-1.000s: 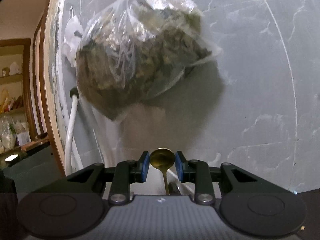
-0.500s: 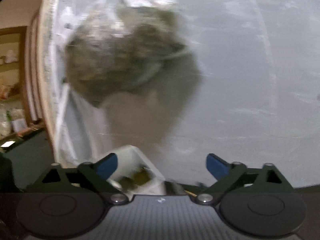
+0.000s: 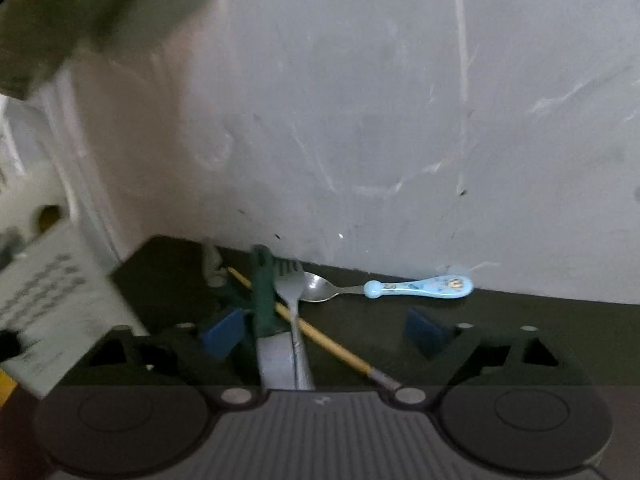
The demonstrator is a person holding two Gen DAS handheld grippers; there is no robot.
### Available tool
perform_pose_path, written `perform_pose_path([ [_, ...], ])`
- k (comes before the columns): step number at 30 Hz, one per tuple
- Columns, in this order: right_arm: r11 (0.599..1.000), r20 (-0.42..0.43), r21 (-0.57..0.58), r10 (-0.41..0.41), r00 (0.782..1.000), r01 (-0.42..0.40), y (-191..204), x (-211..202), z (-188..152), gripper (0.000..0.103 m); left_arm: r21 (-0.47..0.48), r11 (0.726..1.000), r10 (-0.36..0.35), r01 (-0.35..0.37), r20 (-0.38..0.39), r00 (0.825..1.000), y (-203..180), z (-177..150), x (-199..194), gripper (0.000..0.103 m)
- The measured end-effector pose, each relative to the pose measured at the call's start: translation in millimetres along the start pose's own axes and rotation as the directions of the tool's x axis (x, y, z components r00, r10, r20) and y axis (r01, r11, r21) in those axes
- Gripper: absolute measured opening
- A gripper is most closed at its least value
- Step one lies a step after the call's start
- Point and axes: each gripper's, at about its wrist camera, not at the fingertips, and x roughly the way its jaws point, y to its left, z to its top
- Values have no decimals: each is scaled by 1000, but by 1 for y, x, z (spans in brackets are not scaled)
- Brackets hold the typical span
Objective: Organize utensils
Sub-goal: 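Grasp the silver fork from the pile with the right tool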
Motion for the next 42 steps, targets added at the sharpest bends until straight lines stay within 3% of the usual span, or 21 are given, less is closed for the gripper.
perform_pose_path([
  [5,998,-114,38,-43,992,48,1,41,11,86,-10,999,32,-32,-6,999,-5,1,1,78],
  [9,995,-143,14,-100,985,103,7,55,12,93,-14,999,51,-51,-8,999,-9,0,-1,78],
  [14,985,-147,-26,-174,974,172,19,65,12,93,-10,998,65,-65,-12,998,-14,0,1,78],
  [20,983,-141,-39,-185,973,181,31,62,11,71,-8,998,68,-68,-13,998,-15,1,1,78],
  [24,985,-143,-30,-173,974,170,32,60,13,31,-7,998,66,-66,-13,998,-14,0,0,78],
  [25,986,-143,-27,-170,975,167,32,59,13,26,-6,998,65,-65,-13,998,-14,0,0,78],
  [34,989,-147,36,-136,980,142,26,52,10,17,-7,998,64,-65,-14,998,-14,0,1,78],
  [39,987,-141,79,-128,982,141,23,45,16,3,-4,998,57,-57,-13,998,-13,0,1,78],
  [42,985,-144,113,-117,983,134,17,38,13,2,-3,999,53,-53,-12,999,-12,0,2,78],
])
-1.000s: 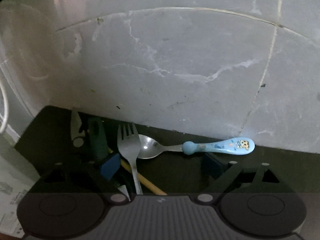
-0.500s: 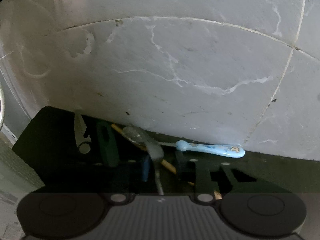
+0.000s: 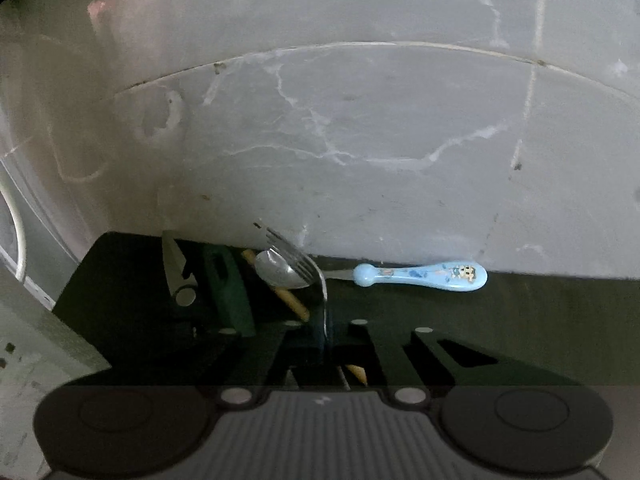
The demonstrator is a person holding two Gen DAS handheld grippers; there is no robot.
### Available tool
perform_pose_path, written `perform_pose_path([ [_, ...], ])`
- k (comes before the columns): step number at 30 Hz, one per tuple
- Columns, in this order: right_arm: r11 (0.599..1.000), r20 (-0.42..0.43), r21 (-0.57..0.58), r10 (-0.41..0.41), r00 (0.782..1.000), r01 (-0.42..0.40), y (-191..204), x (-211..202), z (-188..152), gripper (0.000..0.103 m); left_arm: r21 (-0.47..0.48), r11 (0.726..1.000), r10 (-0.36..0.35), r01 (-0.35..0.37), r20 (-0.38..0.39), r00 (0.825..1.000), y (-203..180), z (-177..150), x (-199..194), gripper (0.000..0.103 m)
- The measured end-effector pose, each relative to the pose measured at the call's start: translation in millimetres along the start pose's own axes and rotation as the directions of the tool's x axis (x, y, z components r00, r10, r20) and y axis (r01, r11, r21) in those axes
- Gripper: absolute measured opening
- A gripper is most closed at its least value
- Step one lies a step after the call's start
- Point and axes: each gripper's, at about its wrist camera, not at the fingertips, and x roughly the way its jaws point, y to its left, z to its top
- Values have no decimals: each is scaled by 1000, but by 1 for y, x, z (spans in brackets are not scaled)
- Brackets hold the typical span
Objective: Organize utensils
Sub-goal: 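Grasp the silver fork from the pile with the right tool, then carry the silver fork to the basket with the right tool and release it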
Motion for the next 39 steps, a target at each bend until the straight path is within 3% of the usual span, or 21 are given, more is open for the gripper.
perform_pose_path([
  [11,977,53,205,48,997,-58,-32,-30,-24,2,15,999,-30,30,8,1000,6,-1,0,78],
  [16,948,192,293,70,979,-125,-41,-69,-36,1,21,998,-54,54,15,998,10,-3,-2,78],
  [19,926,368,292,123,922,-240,-37,-111,-49,1,23,998,-67,67,17,998,12,-4,-2,78],
  [23,909,494,235,193,848,-344,-19,-154,-55,1,25,995,-93,92,26,995,17,-6,-4,77],
  [29,853,654,69,353,669,-517,22,-201,-35,2,41,989,-142,141,26,990,20,-8,-9,77],
  [31,842,658,-13,414,629,-540,42,-210,-22,2,45,988,-150,149,27,988,19,-9,-12,77],
  [33,847,638,-71,445,628,-527,60,-206,-16,2,48,986,-158,157,28,987,18,-10,-14,77],
  [39,876,532,-145,461,710,-460,94,-183,-28,2,49,985,-166,165,30,986,18,-11,-16,77],
])
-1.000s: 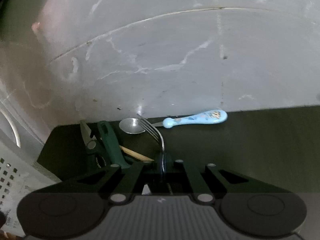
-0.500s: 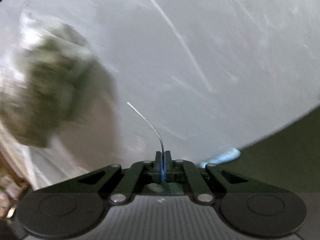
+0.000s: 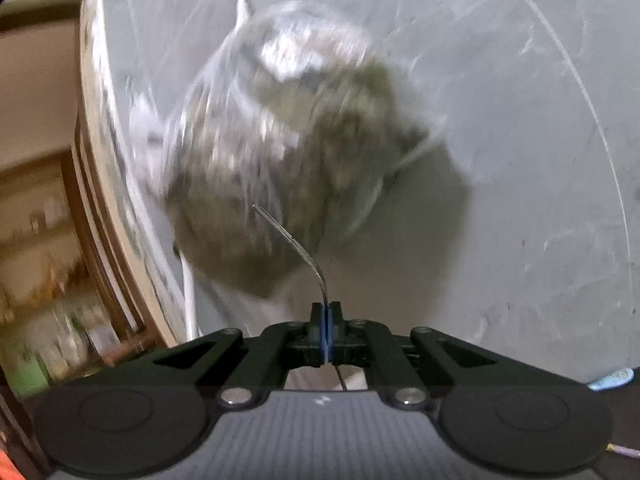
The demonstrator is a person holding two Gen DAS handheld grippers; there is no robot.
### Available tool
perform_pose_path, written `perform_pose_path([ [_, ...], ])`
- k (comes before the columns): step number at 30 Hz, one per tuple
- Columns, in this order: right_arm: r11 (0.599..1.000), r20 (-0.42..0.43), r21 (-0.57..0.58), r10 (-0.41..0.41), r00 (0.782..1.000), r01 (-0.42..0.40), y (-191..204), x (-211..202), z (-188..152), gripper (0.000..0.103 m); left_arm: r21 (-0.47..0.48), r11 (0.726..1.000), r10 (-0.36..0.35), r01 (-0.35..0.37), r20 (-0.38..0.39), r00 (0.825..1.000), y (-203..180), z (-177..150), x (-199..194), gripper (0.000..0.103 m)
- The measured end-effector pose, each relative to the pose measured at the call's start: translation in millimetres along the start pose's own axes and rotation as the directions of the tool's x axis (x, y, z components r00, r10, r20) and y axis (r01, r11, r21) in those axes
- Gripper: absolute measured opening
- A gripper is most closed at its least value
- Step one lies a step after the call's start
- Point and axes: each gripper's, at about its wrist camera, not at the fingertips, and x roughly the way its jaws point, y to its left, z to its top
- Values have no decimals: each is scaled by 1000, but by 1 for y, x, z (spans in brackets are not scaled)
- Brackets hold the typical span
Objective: Organize utensils
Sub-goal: 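Carry the silver fork to the basket with the right tool and release it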
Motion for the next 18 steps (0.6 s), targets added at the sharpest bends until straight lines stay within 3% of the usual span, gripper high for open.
perform_pose_path([
  [9,998,-131,-52,-38,991,31,2,6,-34,2,-15,1000,5,-5,1,1000,-2,0,1,77],
  [14,996,-188,-87,-52,981,36,3,0,-43,17,-17,1000,10,-10,0,1000,-3,1,2,77],
  [15,996,-188,-85,-47,981,32,3,-1,-43,20,-17,1000,10,-10,0,1000,-3,1,2,77],
  [18,997,-163,-73,-44,986,33,-2,-13,-39,54,-15,1000,11,-11,-2,1000,-4,0,2,77],
])
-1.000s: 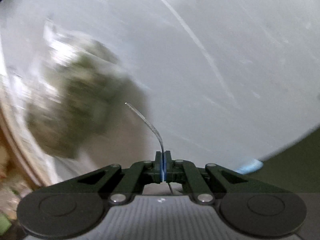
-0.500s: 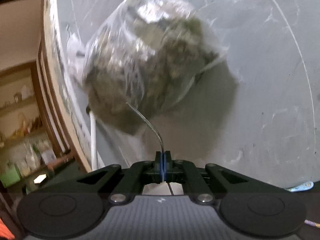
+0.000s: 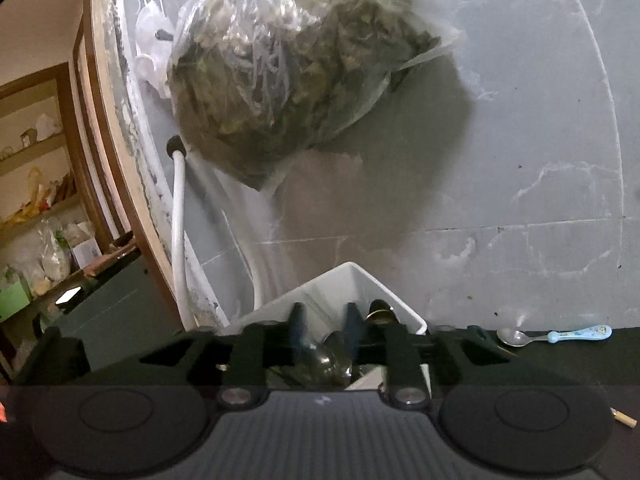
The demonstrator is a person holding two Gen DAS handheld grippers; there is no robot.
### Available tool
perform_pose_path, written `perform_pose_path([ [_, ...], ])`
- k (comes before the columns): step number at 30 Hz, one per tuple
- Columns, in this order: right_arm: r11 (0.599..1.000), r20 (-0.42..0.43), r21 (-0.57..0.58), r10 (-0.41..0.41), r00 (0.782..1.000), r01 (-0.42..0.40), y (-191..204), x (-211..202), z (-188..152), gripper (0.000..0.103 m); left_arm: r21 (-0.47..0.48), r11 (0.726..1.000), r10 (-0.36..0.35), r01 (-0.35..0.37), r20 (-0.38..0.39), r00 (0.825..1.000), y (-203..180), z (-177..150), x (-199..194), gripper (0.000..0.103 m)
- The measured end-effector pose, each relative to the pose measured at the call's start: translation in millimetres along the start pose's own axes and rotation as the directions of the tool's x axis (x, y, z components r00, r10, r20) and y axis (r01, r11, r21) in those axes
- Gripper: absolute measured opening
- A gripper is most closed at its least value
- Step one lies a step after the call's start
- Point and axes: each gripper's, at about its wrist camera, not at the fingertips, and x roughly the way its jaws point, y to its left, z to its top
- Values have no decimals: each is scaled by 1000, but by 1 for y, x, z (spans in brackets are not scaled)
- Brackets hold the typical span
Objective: Organize utensils
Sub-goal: 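Carry the silver fork to the basket with the right tool and release it, then grasp the green-handled utensil from the pile with the right tool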
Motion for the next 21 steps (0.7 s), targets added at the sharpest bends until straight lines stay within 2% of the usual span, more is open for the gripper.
perform_pose_path([
  [2,1000,16,12,-5,1000,4,-8,-9,5,60,0,1000,1,-1,-2,1000,0,0,0,77],
  [4,999,23,16,-32,999,32,-17,-17,8,76,-1,1000,4,-4,-2,1000,-1,0,0,77],
  [7,994,29,15,-104,994,104,-39,-28,11,95,-3,1000,11,-11,-3,1000,-2,0,0,77],
  [9,987,7,16,-161,987,161,-56,-28,10,101,-5,1000,20,-20,-5,1000,-3,1,0,77],
  [13,955,-120,31,-289,950,294,-95,-10,0,103,-18,999,47,-47,-10,999,-5,3,3,77],
  [15,946,-164,43,-310,937,320,-110,0,-6,102,-23,998,62,-62,-13,998,-5,3,4,77],
  [21,958,-249,59,-257,934,280,-136,41,-7,100,-39,994,102,-103,-20,995,-9,5,6,77],
])
